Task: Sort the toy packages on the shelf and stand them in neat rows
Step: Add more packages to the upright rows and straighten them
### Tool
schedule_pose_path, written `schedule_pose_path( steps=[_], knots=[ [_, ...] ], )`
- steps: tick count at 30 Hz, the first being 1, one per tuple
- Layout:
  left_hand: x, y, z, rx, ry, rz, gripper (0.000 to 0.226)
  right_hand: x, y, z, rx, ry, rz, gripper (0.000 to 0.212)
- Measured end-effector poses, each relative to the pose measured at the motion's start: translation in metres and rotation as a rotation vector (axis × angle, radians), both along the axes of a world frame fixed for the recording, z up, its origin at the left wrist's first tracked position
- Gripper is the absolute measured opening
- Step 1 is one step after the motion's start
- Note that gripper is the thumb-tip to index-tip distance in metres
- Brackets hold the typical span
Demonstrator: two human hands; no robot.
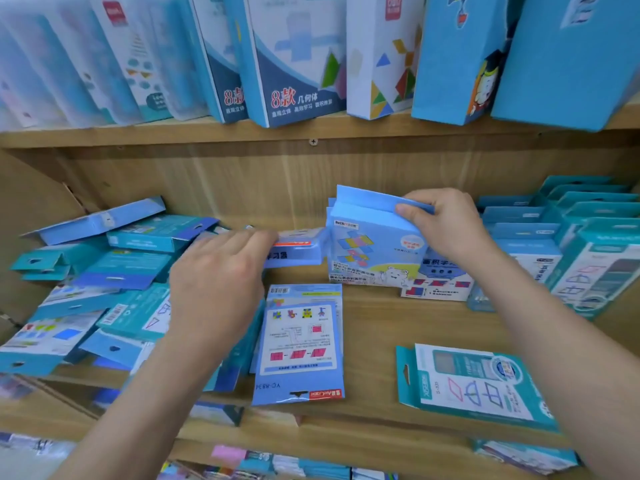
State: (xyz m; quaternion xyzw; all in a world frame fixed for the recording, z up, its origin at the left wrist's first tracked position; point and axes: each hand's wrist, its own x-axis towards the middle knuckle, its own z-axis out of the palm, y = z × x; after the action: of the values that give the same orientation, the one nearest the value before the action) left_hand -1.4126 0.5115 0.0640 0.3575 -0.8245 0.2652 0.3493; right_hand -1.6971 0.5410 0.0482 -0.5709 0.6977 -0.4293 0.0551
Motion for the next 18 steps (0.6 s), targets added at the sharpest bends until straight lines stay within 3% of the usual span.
schedule_pose_path(
  steps=[6, 11, 18],
  knots=[
    [-0.013, 0.045, -0.021, -0.02, 0.041, -0.306, 0.038, -0.006, -0.001, 0.003, 0.025, -0.072, 0.003, 0.019],
    [-0.064, 0.065, -0.082, 0.026, -0.152, -0.49, 0.028, 0.0, -0.002, 0.009, 0.042, 0.012, 0.041, 0.021],
    [-0.091, 0.083, -0.136, 0.356, -0.475, -0.567, 0.032, -0.004, 0.006, -0.002, 0.055, 0.043, 0.045, 0.021]
  ],
)
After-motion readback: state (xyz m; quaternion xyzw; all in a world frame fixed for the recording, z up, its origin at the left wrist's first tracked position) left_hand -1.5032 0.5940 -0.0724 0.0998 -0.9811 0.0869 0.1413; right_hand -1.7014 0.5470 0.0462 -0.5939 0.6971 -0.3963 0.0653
